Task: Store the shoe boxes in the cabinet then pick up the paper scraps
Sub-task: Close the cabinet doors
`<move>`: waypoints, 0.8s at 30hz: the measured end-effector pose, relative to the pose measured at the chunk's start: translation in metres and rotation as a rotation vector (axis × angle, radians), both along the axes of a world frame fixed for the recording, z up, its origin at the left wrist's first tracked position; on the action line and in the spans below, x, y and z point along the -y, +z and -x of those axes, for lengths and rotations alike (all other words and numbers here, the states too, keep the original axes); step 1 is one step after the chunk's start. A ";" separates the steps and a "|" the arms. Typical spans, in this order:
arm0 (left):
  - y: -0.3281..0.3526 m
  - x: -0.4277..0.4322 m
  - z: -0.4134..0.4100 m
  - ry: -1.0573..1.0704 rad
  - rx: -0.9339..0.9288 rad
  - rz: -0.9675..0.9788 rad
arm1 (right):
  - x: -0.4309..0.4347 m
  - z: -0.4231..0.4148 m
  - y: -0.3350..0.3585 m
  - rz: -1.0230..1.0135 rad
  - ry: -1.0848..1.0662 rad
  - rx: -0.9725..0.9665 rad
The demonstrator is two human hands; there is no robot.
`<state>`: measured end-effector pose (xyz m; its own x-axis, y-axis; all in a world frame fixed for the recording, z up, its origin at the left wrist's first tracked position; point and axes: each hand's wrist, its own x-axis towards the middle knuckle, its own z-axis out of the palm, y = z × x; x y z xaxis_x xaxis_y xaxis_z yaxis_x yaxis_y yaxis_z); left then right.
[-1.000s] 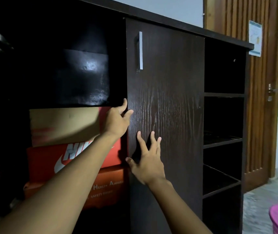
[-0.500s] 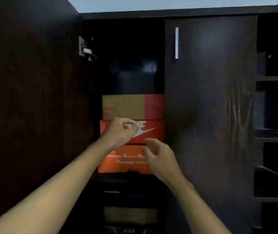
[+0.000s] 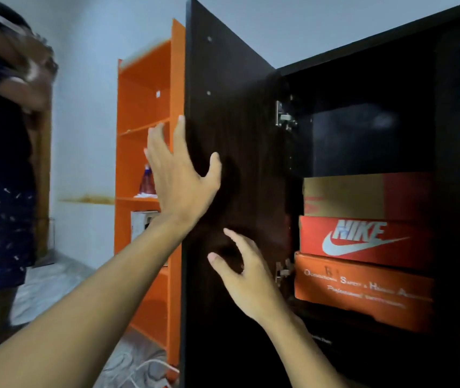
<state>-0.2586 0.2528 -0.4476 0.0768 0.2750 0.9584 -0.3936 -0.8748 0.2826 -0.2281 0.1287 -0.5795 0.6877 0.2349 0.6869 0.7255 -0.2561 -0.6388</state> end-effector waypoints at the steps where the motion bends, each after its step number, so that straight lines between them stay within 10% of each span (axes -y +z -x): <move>1: 0.001 -0.006 -0.002 -0.125 -0.078 0.084 | -0.009 0.003 0.002 0.027 0.027 -0.002; 9: 0.006 -0.005 -0.003 -0.567 -0.102 0.213 | -0.019 0.026 0.018 0.113 0.019 0.022; 24: -0.014 0.154 -0.023 -0.925 -0.124 -0.221 | 0.159 0.059 -0.004 -0.133 -0.289 0.227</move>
<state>-0.2356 0.0992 -0.4621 0.2772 -0.1316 0.9518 -0.9335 -0.2713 0.2344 -0.2868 -0.0299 -0.5833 0.5391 -0.0476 0.8409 0.7627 -0.3958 -0.5114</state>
